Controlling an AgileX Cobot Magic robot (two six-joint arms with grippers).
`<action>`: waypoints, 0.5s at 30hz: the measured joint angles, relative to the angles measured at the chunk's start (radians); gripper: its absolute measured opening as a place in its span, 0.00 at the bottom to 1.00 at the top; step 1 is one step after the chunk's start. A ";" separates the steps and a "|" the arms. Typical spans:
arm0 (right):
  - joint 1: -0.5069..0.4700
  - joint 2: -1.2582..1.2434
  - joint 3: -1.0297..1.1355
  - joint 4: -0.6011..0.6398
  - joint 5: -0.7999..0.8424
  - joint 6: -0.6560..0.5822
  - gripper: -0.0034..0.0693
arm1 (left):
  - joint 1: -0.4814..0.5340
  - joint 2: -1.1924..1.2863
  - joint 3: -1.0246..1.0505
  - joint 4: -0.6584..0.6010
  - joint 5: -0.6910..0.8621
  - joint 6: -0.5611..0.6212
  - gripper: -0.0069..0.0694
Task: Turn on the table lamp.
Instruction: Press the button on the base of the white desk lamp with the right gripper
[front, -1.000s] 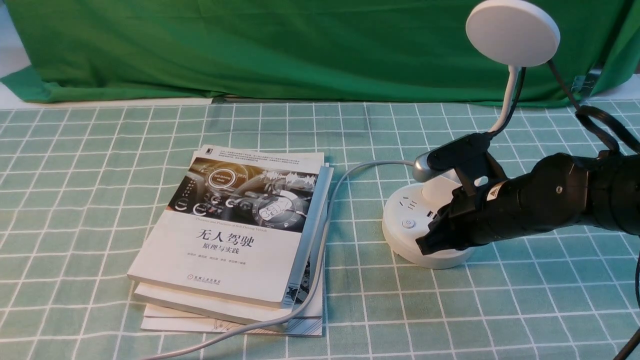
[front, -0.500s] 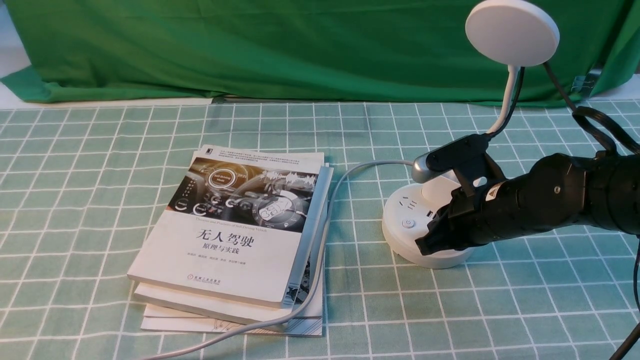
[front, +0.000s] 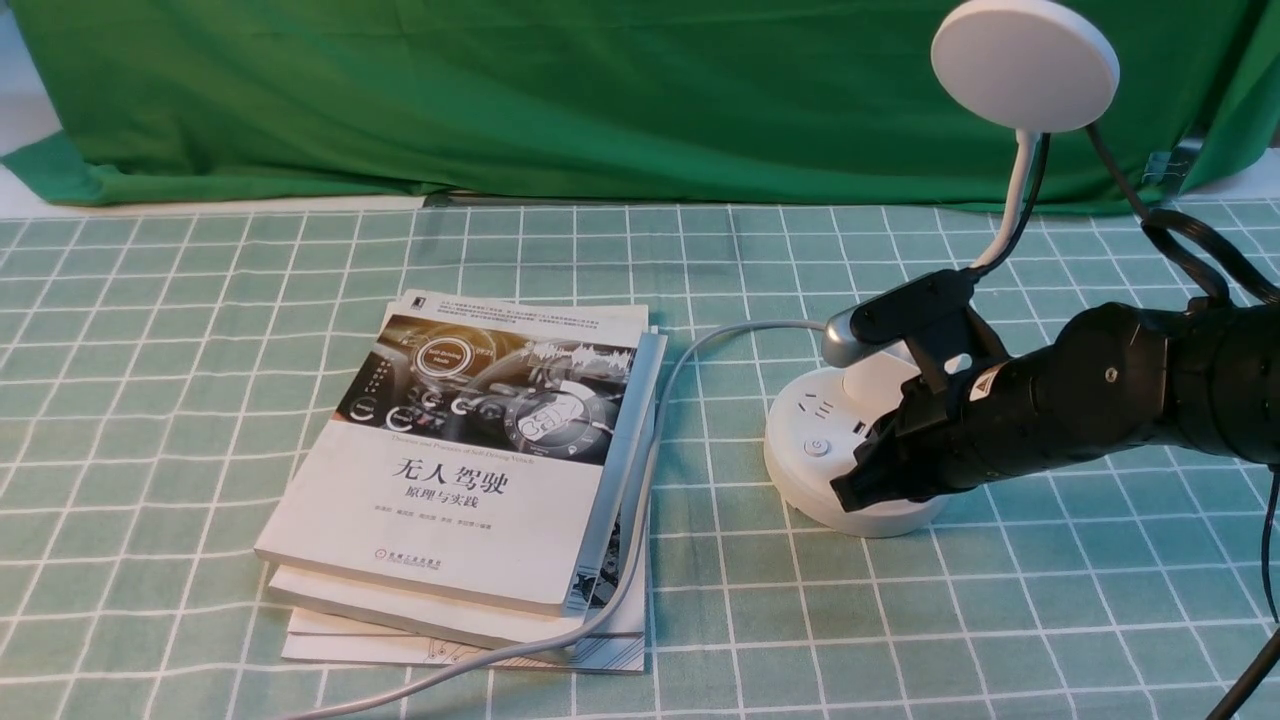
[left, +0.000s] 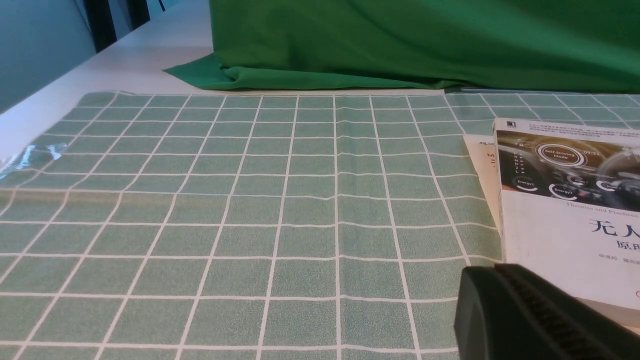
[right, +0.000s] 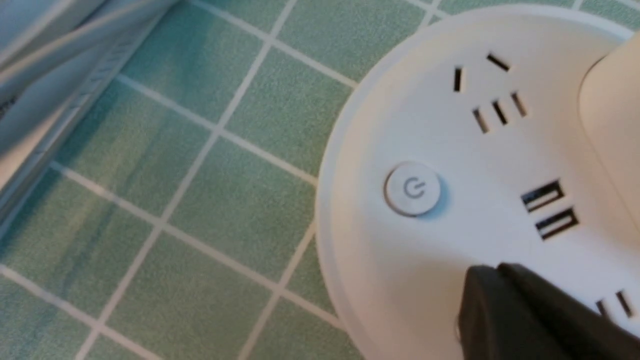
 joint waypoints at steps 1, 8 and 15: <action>0.000 0.000 0.000 0.000 0.000 0.000 0.10 | 0.000 0.000 0.000 0.000 0.000 0.000 0.12; 0.000 -0.079 0.016 -0.006 0.039 0.049 0.10 | 0.000 0.000 0.000 0.000 0.000 0.000 0.12; 0.000 -0.318 0.045 -0.006 0.087 0.115 0.11 | 0.000 0.000 0.000 0.000 -0.001 0.000 0.12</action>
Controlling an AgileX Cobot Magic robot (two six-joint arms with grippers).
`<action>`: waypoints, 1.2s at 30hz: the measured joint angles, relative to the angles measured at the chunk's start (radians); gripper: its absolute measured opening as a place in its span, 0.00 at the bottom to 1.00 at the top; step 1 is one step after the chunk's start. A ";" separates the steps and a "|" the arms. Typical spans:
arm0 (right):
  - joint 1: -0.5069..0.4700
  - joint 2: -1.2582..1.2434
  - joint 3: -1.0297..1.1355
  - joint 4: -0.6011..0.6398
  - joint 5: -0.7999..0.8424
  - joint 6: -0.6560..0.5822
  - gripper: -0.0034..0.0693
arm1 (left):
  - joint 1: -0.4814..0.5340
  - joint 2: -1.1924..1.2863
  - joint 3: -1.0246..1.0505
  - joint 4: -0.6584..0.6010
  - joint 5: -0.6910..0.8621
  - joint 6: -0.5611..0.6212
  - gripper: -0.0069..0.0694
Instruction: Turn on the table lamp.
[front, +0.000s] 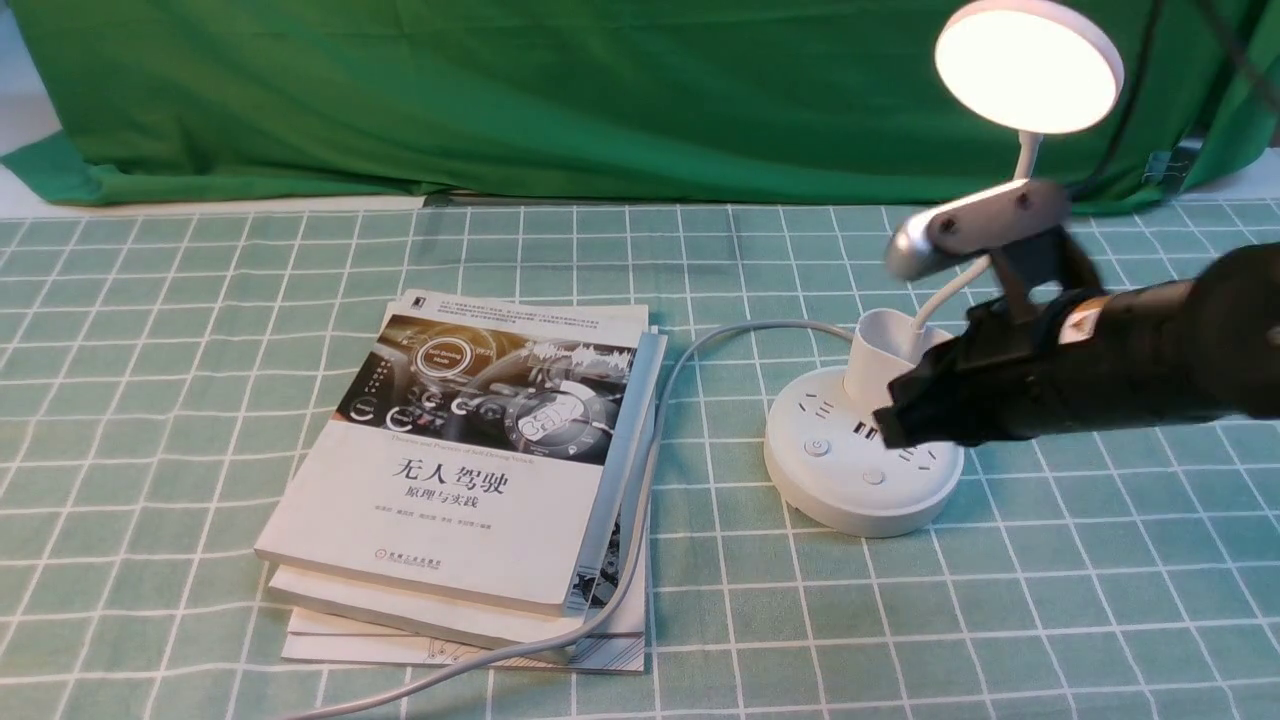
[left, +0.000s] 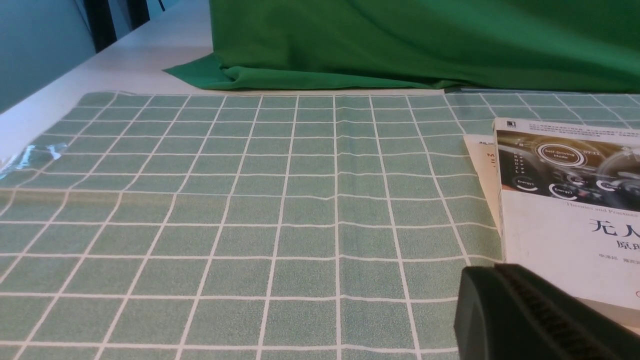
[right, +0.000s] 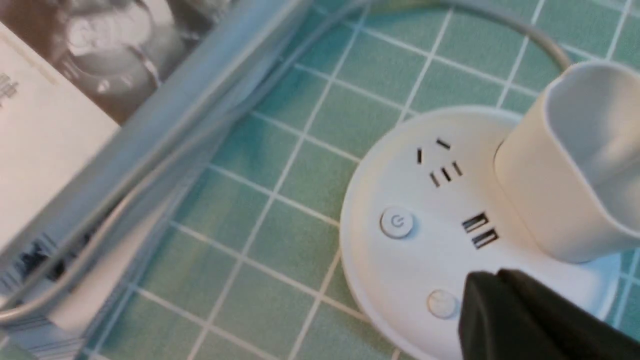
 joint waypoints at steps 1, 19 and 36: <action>0.000 -0.040 0.017 0.000 0.007 0.010 0.11 | 0.000 0.000 0.000 0.000 0.000 0.000 0.12; 0.000 -0.873 0.391 -0.002 0.017 0.121 0.14 | 0.000 0.000 0.000 0.000 0.000 0.000 0.12; -0.014 -1.284 0.550 -0.120 -0.134 0.098 0.21 | 0.000 0.000 0.000 0.000 0.000 0.000 0.12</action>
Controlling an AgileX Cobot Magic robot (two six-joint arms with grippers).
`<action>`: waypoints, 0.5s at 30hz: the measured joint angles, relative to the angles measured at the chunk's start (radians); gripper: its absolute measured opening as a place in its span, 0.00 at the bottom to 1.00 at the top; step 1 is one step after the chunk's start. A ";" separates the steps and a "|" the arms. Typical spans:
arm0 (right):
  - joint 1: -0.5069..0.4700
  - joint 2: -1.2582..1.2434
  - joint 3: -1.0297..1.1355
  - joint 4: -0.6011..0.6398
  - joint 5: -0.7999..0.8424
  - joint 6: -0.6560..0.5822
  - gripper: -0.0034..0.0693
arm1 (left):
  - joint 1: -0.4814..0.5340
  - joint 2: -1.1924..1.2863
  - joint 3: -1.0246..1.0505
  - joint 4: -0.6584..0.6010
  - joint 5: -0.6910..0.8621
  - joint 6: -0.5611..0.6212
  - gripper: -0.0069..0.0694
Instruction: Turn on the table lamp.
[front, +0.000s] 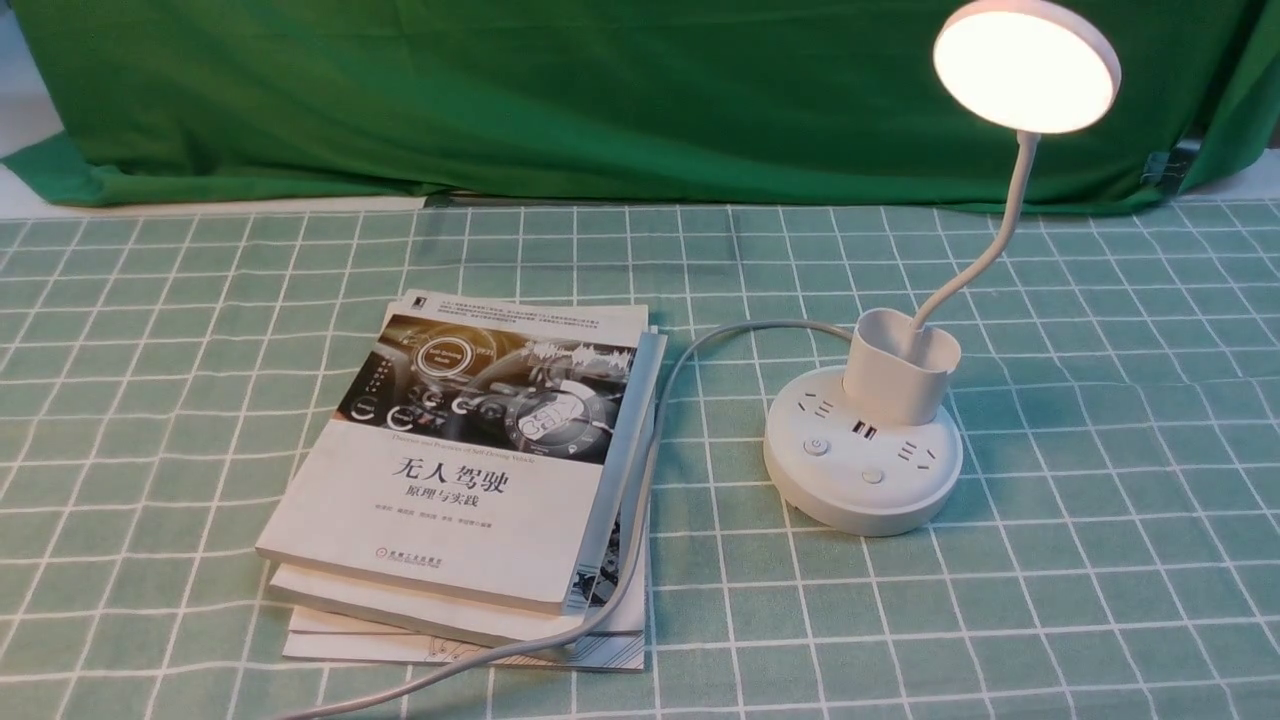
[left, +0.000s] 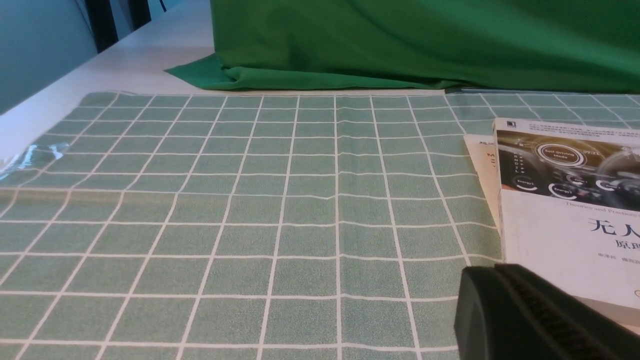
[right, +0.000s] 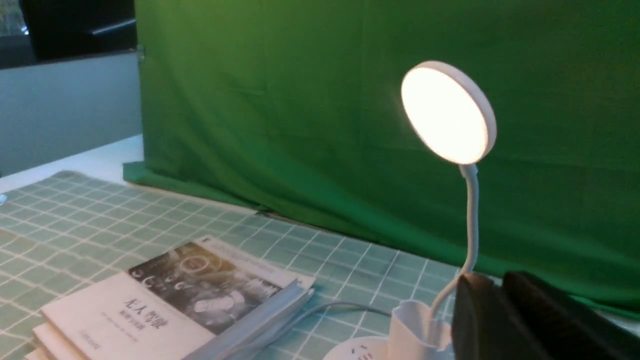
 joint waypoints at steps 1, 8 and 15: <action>-0.020 -0.017 0.045 -0.016 -0.051 0.005 0.22 | 0.000 0.000 0.000 0.000 0.000 0.000 0.12; -0.284 -0.113 0.318 -0.065 -0.239 0.133 0.24 | 0.000 0.001 0.000 0.000 0.000 0.000 0.12; -0.472 -0.185 0.394 -0.251 -0.160 0.416 0.27 | 0.000 0.001 0.000 0.000 0.000 0.000 0.12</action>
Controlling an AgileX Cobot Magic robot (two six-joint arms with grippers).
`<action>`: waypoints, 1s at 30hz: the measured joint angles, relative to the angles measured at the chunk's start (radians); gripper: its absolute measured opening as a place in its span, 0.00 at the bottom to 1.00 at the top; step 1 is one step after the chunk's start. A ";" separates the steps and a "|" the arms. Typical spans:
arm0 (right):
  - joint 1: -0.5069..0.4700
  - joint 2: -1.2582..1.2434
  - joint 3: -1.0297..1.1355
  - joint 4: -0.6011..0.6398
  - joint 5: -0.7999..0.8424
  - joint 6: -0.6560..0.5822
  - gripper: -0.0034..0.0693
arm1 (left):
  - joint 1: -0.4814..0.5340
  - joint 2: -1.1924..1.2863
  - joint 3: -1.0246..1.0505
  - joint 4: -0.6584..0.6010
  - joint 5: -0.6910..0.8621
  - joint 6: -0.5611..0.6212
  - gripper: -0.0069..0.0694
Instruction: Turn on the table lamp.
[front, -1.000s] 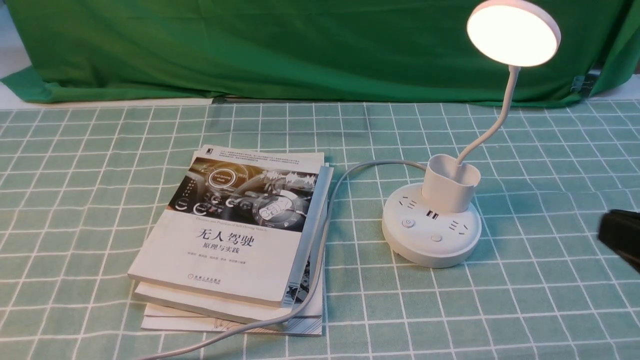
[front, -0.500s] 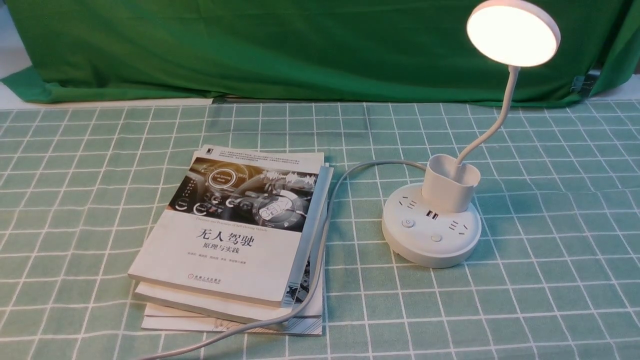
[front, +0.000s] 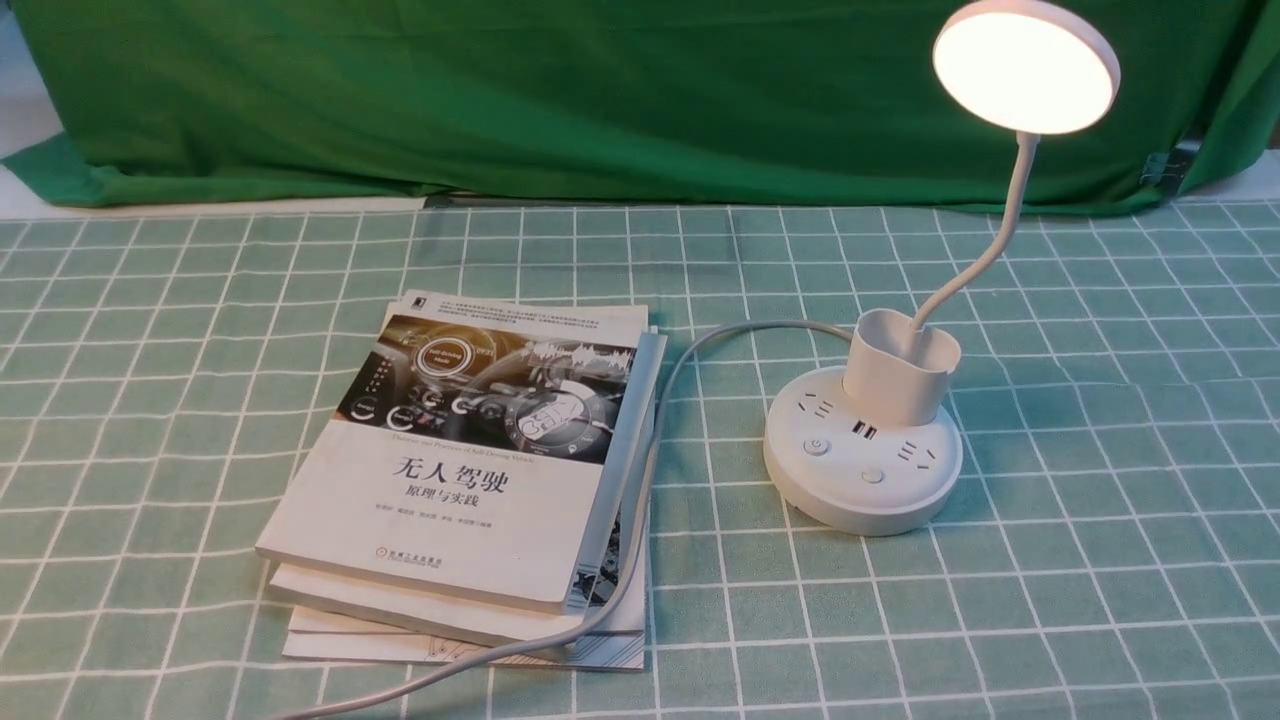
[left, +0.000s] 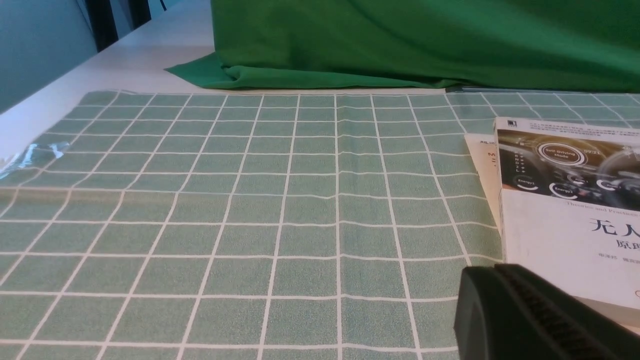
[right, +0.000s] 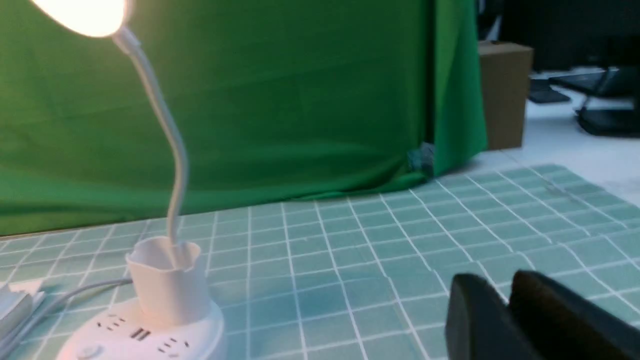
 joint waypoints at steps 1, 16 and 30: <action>-0.002 0.000 0.001 -0.009 0.013 0.010 0.28 | 0.000 0.000 0.000 0.001 0.000 0.000 0.12; 0.104 0.000 0.001 -0.016 0.165 0.053 0.34 | 0.000 0.001 0.001 0.003 0.000 0.000 0.12; 0.104 -0.001 0.001 -0.016 0.168 0.053 0.37 | 0.000 0.001 0.001 0.003 0.000 0.000 0.12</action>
